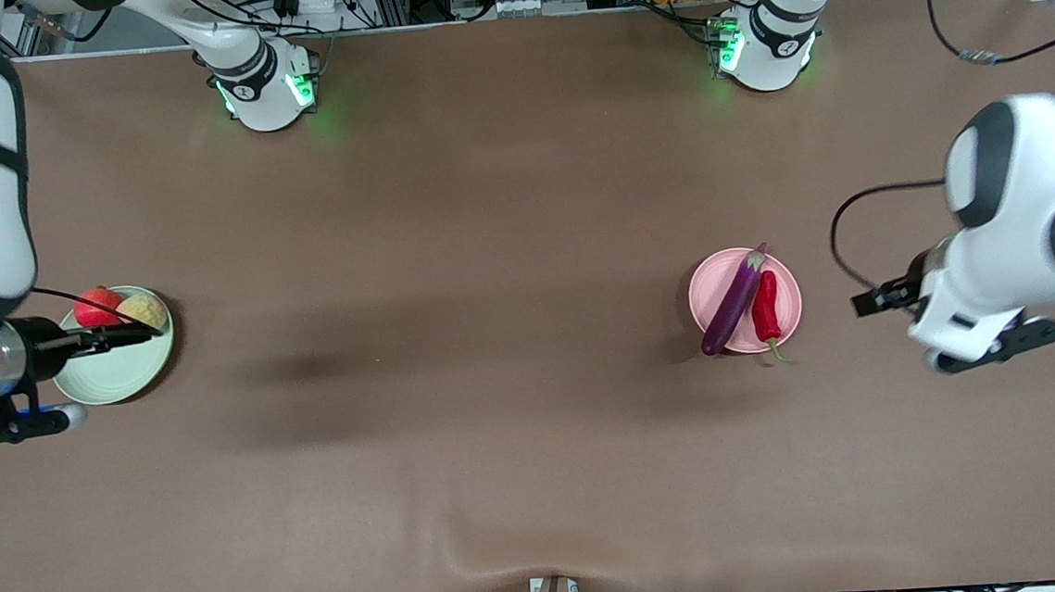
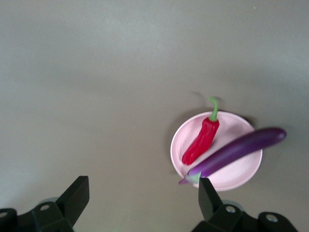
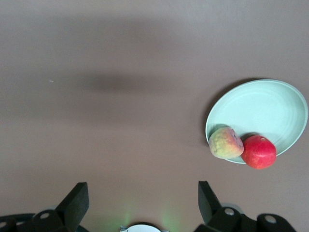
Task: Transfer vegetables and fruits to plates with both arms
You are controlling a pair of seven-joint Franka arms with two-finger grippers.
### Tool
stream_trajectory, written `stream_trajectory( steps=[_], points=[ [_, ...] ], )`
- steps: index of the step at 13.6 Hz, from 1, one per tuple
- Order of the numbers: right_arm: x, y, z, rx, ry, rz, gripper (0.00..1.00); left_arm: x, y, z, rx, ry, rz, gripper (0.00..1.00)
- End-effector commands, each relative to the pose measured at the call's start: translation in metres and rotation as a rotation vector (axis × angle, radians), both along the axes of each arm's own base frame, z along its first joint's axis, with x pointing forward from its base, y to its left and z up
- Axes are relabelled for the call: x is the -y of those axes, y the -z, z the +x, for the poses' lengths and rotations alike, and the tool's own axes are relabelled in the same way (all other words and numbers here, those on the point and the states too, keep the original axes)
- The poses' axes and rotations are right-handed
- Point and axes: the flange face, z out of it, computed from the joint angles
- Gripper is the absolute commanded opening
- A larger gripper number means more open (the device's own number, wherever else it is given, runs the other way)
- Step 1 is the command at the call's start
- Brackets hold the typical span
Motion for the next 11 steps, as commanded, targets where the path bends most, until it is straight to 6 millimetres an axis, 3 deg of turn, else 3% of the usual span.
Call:
stream_trajectory(
  steps=[1,3,5,7,9,11],
  points=[
    [-0.008,-0.068,-0.018,0.076,-0.02,-0.002,1.0,-0.015,-0.03,-0.051,0.016,0.042,-0.077,1.0],
    [-0.019,-0.112,-0.046,0.079,-0.024,0.012,1.0,-0.023,-0.052,-0.084,0.051,0.12,-0.101,1.0],
    [-0.026,-0.153,-0.071,0.12,0.121,-0.029,1.0,-0.031,-0.079,-0.104,0.102,0.178,-0.112,1.0],
    [-0.042,-0.168,-0.091,0.122,0.197,-0.056,1.0,-0.03,-0.1,-0.11,0.129,0.272,-0.119,1.0],
    [-0.041,-0.179,-0.114,0.17,0.207,-0.051,1.0,-0.027,-0.123,-0.116,0.129,0.348,-0.118,1.0],
    [-0.034,-0.178,-0.144,0.249,0.207,-0.043,1.0,-0.022,-0.139,-0.124,0.085,0.368,-0.122,1.0]
  ],
)
